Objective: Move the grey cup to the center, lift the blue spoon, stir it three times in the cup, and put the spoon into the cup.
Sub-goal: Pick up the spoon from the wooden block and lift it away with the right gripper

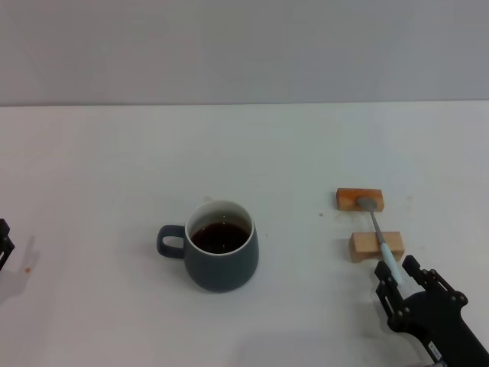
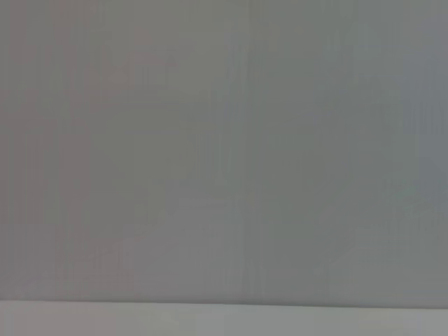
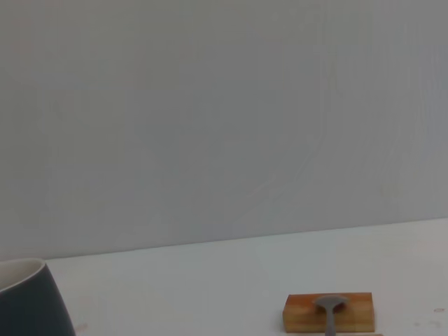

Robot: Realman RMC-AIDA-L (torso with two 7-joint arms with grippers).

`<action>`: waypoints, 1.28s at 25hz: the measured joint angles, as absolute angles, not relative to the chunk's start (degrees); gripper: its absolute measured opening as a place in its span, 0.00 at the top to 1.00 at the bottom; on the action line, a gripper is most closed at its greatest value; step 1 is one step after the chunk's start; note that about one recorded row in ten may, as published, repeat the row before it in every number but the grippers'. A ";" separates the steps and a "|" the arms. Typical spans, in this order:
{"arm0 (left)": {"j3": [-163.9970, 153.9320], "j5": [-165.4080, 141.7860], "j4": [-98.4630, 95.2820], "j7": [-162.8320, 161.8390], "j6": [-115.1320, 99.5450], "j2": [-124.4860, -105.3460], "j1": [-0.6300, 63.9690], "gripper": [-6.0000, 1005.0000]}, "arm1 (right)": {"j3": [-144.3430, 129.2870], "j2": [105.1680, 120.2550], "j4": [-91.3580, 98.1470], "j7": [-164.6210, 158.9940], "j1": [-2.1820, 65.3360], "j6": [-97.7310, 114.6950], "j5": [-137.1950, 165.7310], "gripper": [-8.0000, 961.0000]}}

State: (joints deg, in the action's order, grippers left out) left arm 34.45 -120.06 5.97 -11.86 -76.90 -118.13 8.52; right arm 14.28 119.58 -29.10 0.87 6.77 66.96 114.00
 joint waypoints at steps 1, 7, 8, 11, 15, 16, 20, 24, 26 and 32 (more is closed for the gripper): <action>34.45 -120.06 5.97 -11.86 -76.90 -118.13 8.52 0.14 | 14.28 119.58 -29.09 0.87 6.77 66.96 114.00 0.54; 34.45 -120.06 5.98 -11.86 -76.90 -118.13 8.53 0.14 | 14.33 119.49 -29.09 -0.69 6.92 66.96 113.89 0.57; 34.45 -120.06 5.94 -11.86 -76.90 -118.13 8.53 0.14 | 14.33 119.49 -29.09 -0.69 6.92 66.96 113.89 0.58; 34.45 -120.06 5.89 -11.86 -76.90 -118.13 8.52 0.14 | 14.33 119.46 -29.06 -0.72 6.96 66.89 113.90 0.60; 34.45 -120.06 5.88 -11.86 -76.90 -118.13 8.53 0.14 | 14.33 119.44 -29.05 -0.93 7.40 66.04 113.89 0.62; 34.45 -120.06 5.88 -11.86 -76.90 -118.12 8.53 0.15 | 14.32 119.44 -29.07 -1.07 7.47 65.81 113.89 0.62; 34.47 -120.06 5.88 -11.86 -76.90 -118.11 8.53 0.15 | 14.32 119.44 -29.10 -1.19 7.54 65.54 113.91 0.64; 34.51 -120.06 5.69 -11.86 -76.91 -118.06 8.53 0.15 | 14.33 119.44 -29.10 -1.19 7.56 65.85 114.10 0.65; 34.52 -120.06 5.56 -11.86 -76.94 -118.05 8.53 0.15 | 14.33 119.44 -29.12 -1.20 7.56 65.92 114.15 0.66; 34.54 -120.06 5.29 -11.86 -76.95 -118.03 8.59 0.15 | 14.37 119.36 -29.41 -1.29 7.57 65.68 113.95 0.73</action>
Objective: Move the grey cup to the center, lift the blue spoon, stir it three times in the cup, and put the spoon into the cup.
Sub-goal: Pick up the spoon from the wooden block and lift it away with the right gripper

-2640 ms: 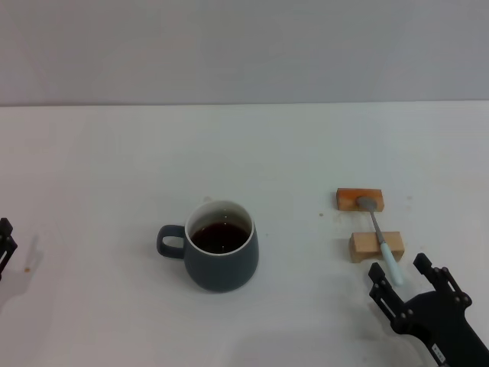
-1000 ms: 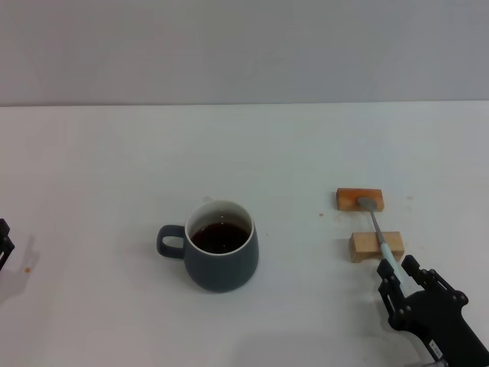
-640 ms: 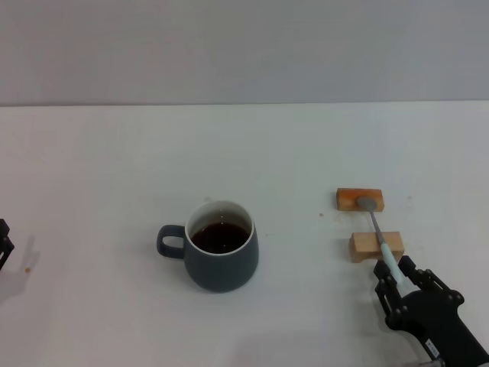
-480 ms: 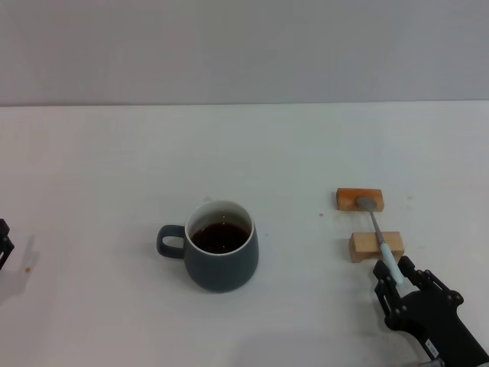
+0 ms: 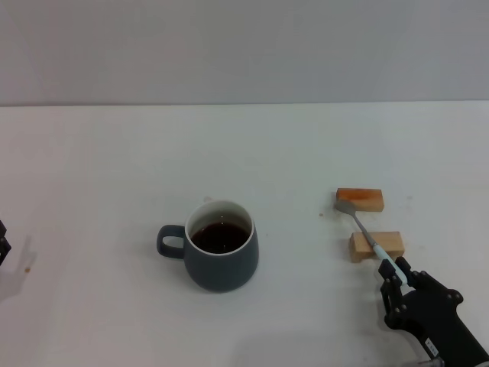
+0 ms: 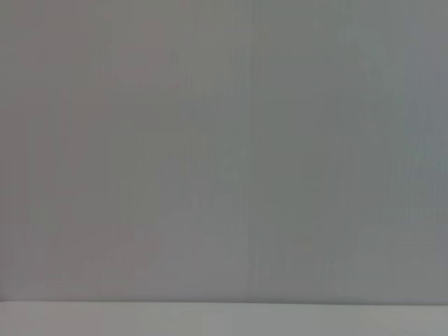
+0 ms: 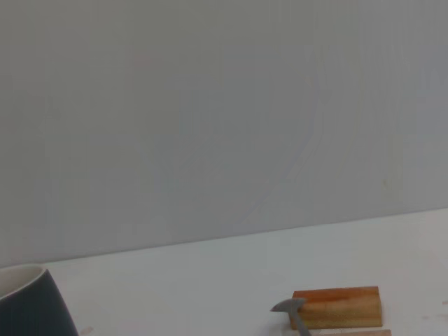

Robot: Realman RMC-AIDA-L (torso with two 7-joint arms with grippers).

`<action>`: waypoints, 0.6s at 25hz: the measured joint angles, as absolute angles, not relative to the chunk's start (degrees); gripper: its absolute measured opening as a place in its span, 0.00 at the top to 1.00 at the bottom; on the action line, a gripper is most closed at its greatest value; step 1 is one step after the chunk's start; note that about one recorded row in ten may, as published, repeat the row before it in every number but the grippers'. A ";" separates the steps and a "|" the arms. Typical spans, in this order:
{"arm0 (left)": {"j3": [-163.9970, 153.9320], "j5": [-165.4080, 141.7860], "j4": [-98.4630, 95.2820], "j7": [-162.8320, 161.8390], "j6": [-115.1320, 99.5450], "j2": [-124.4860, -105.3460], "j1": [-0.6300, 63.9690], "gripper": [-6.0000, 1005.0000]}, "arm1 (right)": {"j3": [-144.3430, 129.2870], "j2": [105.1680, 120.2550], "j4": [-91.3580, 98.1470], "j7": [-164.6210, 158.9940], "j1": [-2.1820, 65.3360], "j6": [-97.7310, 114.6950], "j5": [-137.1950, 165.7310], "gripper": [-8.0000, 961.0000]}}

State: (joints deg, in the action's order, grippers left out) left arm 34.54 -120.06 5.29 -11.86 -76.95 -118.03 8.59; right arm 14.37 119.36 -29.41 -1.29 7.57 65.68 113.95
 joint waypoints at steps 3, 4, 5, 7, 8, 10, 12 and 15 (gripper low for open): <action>34.54 -120.06 5.27 -11.86 -76.93 -118.03 8.66 0.15 | 14.82 119.37 -29.44 -1.29 7.49 65.57 113.86 0.81; 34.54 -120.06 5.27 -11.86 -76.93 -118.03 8.69 0.15 | 14.91 119.38 -29.44 -1.26 7.45 65.60 113.84 0.81; 34.54 -120.06 5.27 -11.86 -76.93 -118.03 8.69 0.15 | 14.93 119.41 -29.44 -1.07 7.42 65.67 113.84 0.81; 34.54 -120.06 5.27 -11.86 -76.93 -118.03 8.70 0.15 | 14.95 119.44 -29.54 -0.87 7.48 65.74 113.82 0.82; 34.54 -120.06 5.27 -11.86 -76.92 -118.03 8.73 0.15 | 14.96 119.44 -29.83 -0.79 7.55 65.76 113.82 0.82; 34.54 -120.06 5.27 -11.86 -76.90 -118.03 8.86 0.15 | 15.16 119.28 -30.78 -0.54 7.63 65.83 113.81 0.82; 34.55 -120.06 5.27 -11.86 -76.89 -118.03 8.89 0.15 | 15.57 119.02 -32.00 -0.12 7.94 65.90 113.87 0.82; 34.59 -120.05 5.27 -11.86 -76.85 -118.06 8.97 0.15 | 15.82 118.10 -34.40 0.50 9.75 66.40 114.37 0.82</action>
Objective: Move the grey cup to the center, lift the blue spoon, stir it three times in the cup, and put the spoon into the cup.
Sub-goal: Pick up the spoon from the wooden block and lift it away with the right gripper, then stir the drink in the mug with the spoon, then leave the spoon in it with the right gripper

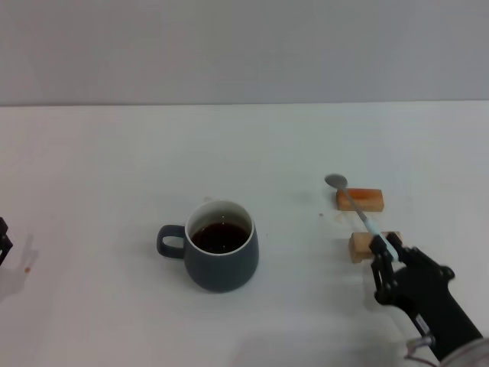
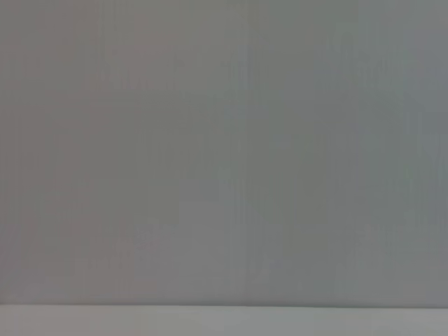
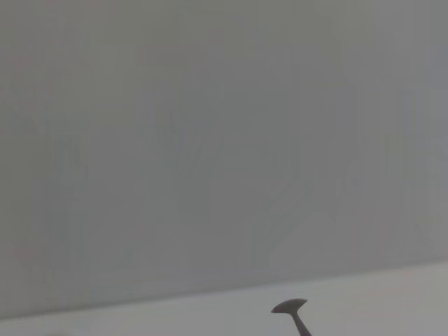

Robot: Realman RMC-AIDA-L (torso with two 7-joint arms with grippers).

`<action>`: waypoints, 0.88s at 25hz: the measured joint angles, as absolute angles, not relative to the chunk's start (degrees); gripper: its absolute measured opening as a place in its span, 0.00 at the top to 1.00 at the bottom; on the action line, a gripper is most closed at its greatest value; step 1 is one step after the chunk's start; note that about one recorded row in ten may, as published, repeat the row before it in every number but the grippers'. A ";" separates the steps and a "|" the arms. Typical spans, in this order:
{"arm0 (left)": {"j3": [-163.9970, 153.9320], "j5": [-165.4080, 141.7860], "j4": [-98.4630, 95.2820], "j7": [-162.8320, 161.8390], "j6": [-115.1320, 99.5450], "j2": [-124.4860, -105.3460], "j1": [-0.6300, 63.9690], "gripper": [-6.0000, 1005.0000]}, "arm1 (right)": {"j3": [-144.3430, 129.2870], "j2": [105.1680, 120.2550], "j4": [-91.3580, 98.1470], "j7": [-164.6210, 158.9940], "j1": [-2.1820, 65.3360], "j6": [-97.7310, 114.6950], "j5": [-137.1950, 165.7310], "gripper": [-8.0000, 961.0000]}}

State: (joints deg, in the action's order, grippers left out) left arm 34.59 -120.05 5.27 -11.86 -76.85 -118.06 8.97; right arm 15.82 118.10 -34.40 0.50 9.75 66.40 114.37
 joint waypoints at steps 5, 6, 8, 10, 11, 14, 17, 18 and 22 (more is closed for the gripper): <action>34.62 -120.05 5.27 -11.87 -76.80 -118.10 9.07 0.15 | 16.18 116.40 -38.65 3.63 12.27 66.18 114.47 0.82; 34.63 -120.05 5.27 -11.86 -76.78 -118.11 9.09 0.15 | 16.47 115.73 -40.20 4.39 12.99 65.83 114.47 0.82; 34.63 -120.06 5.28 -11.87 -76.72 -118.12 9.14 0.15 | 17.47 114.00 -44.05 5.03 14.76 63.36 114.50 0.82; 34.63 -120.07 5.27 -11.86 -76.63 -118.13 9.14 0.15 | 18.64 112.36 -47.74 6.36 16.48 60.49 114.66 0.82; 34.62 -120.09 5.30 -11.86 -76.63 -118.16 9.14 0.15 | 19.15 111.81 -49.29 7.41 17.22 59.27 114.81 0.82; 34.58 -120.09 5.44 -11.83 -76.62 -118.21 9.16 0.15 | 23.13 110.58 -55.51 13.06 18.77 53.37 116.08 0.82; 34.56 -120.06 5.45 -11.72 -76.63 -118.21 9.22 0.15 | 30.57 110.32 -61.97 17.22 19.34 43.10 119.79 0.82; 34.55 -120.06 5.48 -11.58 -76.65 -118.21 9.23 0.15 | 33.12 110.58 -63.80 17.67 19.22 39.49 121.86 0.82; 34.69 -120.06 5.60 -11.52 -76.85 -118.18 9.15 0.15 | 44.40 112.91 -71.34 17.93 17.73 21.75 130.77 0.82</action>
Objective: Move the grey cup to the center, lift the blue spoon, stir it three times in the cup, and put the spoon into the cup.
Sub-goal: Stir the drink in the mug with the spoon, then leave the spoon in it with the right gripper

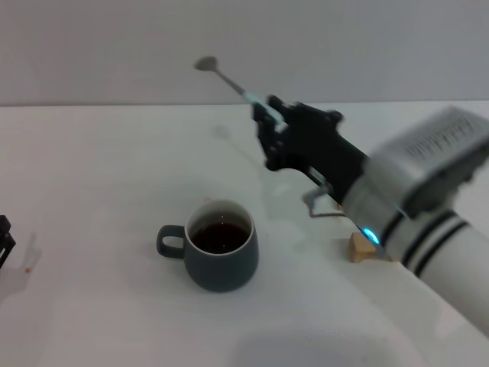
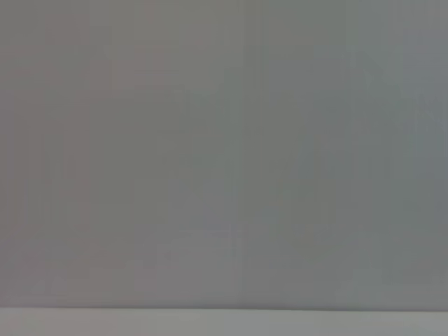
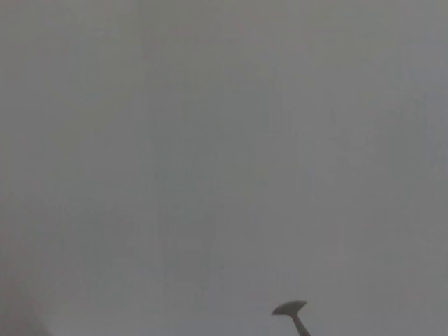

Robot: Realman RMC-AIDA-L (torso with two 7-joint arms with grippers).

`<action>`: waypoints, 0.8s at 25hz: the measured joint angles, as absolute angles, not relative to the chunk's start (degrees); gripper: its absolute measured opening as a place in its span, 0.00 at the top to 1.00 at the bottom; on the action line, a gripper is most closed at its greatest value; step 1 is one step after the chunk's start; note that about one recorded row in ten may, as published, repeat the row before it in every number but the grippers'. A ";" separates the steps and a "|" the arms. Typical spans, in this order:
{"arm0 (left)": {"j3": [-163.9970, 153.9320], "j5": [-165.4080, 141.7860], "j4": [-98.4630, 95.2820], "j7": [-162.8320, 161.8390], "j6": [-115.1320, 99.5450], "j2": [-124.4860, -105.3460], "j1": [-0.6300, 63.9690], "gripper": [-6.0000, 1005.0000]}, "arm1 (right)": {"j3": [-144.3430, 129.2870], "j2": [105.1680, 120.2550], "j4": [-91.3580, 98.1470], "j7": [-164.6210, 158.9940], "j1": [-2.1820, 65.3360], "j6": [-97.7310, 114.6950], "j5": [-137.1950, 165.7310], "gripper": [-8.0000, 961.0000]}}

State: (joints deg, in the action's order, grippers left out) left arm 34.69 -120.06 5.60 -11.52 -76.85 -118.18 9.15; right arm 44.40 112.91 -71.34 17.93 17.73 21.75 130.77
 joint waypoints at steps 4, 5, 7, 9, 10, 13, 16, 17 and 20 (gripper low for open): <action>35.10 -120.05 5.43 -11.57 -76.82 -118.23 9.07 0.15 | 53.56 117.59 -79.14 17.96 15.28 6.70 142.31 0.82; 35.11 -120.05 5.46 -11.64 -76.74 -118.23 9.06 0.15 | 55.55 118.62 -81.58 17.97 14.93 2.41 144.76 0.82; 35.12 -120.05 5.52 -11.69 -76.69 -118.23 9.02 0.15 | 57.33 118.99 -85.48 17.59 15.20 -3.61 146.27 0.82; 35.18 -120.05 5.46 -11.69 -76.66 -118.21 8.84 0.15 | 58.17 118.89 -89.16 17.14 15.66 -8.67 146.29 0.82; 35.21 -120.05 5.39 -11.69 -76.66 -118.21 8.84 0.15 | 58.86 118.90 -91.15 16.99 15.80 -11.43 146.28 0.82; 35.32 -120.06 5.42 -11.63 -76.64 -118.21 8.78 0.15 | 60.92 119.02 -96.06 16.75 16.15 -19.06 146.25 0.82; 35.34 -120.06 5.39 -11.59 -76.64 -118.25 8.69 0.15 | 62.97 119.00 -100.29 16.17 16.98 -25.96 146.13 0.82; 35.34 -120.06 5.42 -11.57 -76.66 -118.28 8.68 0.15 | 63.96 118.98 -101.85 15.71 17.26 -28.95 146.12 0.82; 35.34 -120.06 5.59 -11.60 -76.89 -118.27 8.57 0.15 | 67.35 118.94 -106.47 14.63 17.89 -38.51 146.12 0.82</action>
